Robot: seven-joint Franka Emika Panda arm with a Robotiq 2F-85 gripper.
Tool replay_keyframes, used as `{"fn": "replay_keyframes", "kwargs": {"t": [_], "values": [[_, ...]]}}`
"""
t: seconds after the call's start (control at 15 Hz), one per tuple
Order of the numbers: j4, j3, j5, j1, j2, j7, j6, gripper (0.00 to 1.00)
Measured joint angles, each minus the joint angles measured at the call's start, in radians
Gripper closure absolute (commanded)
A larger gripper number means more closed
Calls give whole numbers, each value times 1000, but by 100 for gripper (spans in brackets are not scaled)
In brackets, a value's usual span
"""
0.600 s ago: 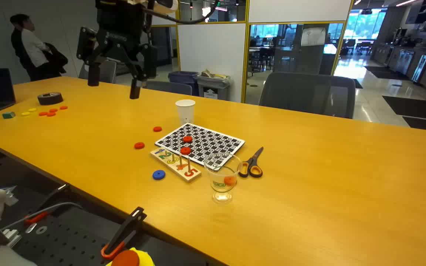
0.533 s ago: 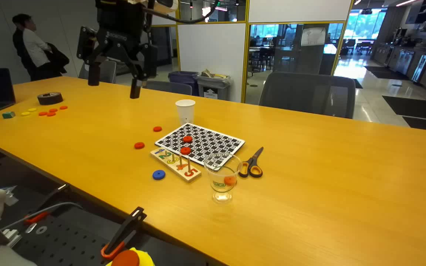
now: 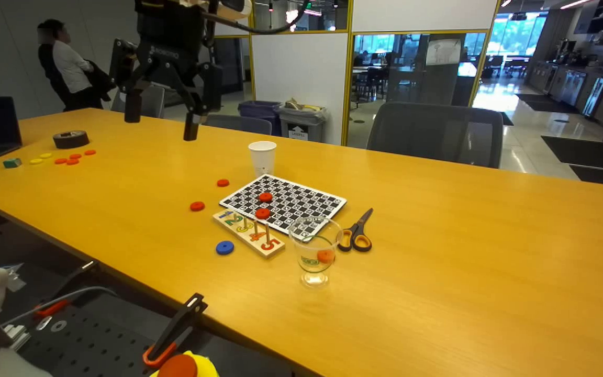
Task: Put the blue object in the colourless cup then put the orange objects in the white cup
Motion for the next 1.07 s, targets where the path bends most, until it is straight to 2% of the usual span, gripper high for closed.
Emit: {"fn": "replay_keyframes", "kwargs": {"t": [0.2,0.47,0.8,1.07], "values": [[-34,29,5,0,22,65,85,0],[-125,100,6,0,105,203,328,0],[-127,210,-23,-2,302,418,641,0],[-126,269,-128,-25,474,632,827,0]]}}
